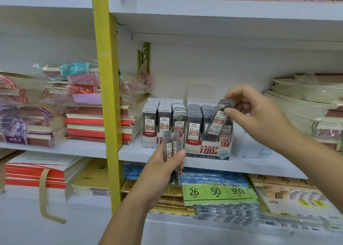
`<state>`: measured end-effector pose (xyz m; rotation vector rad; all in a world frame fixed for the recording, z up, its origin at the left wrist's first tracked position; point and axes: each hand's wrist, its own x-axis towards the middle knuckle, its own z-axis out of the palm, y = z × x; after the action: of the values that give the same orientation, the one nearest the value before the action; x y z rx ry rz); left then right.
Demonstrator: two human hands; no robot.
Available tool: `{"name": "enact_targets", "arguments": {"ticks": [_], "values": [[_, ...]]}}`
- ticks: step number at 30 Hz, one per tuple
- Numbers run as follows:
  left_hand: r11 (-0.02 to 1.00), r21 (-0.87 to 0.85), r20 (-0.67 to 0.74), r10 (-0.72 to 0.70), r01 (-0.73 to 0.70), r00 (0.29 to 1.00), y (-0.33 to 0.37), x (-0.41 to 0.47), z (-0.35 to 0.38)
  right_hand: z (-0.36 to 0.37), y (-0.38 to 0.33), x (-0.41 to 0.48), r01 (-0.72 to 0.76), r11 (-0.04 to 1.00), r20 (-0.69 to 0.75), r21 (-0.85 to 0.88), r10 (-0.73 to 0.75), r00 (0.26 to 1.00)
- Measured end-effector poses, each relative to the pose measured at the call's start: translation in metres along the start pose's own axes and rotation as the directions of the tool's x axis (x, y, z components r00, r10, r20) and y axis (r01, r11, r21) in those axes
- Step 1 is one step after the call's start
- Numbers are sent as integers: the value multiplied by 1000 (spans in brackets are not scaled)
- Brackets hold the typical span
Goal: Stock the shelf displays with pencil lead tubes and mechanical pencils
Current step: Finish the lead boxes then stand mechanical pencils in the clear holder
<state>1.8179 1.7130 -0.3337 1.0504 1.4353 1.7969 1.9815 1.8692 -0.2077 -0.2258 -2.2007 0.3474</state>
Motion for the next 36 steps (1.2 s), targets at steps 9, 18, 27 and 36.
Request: {"name": "enact_targets", "arguments": {"ticks": [9, 18, 27, 36], "values": [[997, -73, -88, 30, -36, 996, 1, -2, 0, 29, 9, -4, 9, 904, 34, -428, 6, 999], [996, 32, -43, 88, -87, 995, 12, -13, 6, 64, -33, -39, -193, 955, 171, 224, 157, 973], [998, -63, 10, -23, 23, 1000, 14, -22, -14, 61, -30, -47, -387, 717, 164, 580, 362, 918], [993, -105, -176, 37, -56, 984, 17, -19, -19, 61, -32, -61, -484, 798, 382, 359, 347, 856]]}}
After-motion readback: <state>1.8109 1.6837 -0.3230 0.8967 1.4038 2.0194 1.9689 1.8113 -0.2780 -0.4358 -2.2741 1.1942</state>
